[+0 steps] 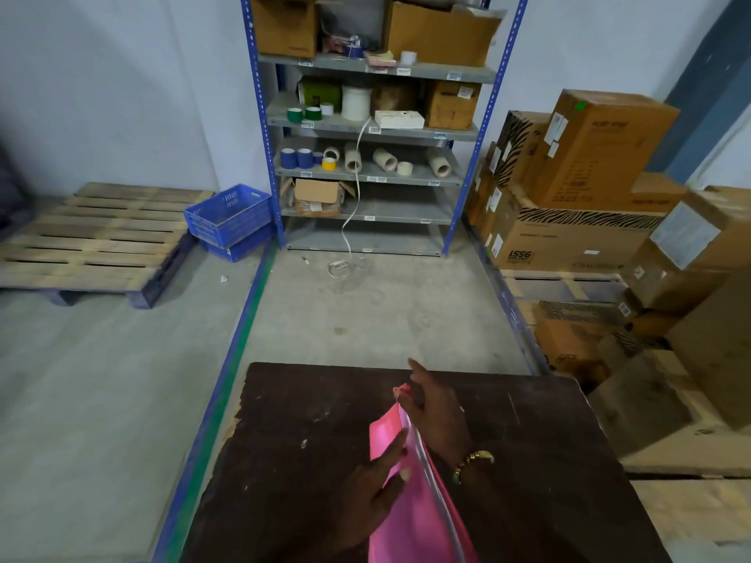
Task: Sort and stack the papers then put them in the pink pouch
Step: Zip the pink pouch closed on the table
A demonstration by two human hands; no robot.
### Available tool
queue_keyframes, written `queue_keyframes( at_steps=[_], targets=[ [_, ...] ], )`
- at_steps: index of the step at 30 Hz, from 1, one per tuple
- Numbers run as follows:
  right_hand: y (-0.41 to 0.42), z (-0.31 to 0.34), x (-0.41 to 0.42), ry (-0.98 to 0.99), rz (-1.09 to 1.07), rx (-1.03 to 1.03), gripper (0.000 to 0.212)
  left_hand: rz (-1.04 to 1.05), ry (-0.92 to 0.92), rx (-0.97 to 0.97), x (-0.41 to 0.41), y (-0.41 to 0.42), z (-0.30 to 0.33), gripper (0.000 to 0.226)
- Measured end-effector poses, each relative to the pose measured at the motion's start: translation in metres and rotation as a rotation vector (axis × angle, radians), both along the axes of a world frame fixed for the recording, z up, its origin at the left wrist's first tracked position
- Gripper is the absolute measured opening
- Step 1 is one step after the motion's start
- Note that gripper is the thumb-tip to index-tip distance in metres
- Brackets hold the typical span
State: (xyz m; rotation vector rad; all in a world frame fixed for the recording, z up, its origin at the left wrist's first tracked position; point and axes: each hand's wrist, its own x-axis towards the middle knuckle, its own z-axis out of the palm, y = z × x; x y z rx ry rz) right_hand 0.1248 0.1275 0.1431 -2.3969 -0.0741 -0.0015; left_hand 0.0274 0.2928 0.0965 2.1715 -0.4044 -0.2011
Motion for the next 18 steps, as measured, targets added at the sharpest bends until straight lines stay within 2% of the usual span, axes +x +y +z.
queue_keyframes(
  at_steps=[6,10,14,16,18],
  targets=[
    [-0.003,-0.030,0.017,0.058,0.133,-0.153,0.033,-0.073,-0.312,0.172,0.032,0.002,-0.044,0.052],
    [-0.019,-0.060,0.014,0.078,0.164,-0.173,0.032,-0.029,-0.335,0.071,0.053,-0.008,-0.074,0.049],
    [-0.029,-0.073,0.011,0.106,0.115,-0.033,0.032,0.094,-0.332,0.137,0.096,-0.011,-0.092,0.041],
    [-0.037,-0.084,0.011,0.051,0.046,0.000,0.029,0.070,-0.201,0.099,0.115,-0.020,-0.100,0.038],
    [-0.048,-0.100,0.014,0.038,0.089,0.072,0.018,0.047,-0.122,0.031,0.131,-0.032,-0.113,0.033]
  ],
)
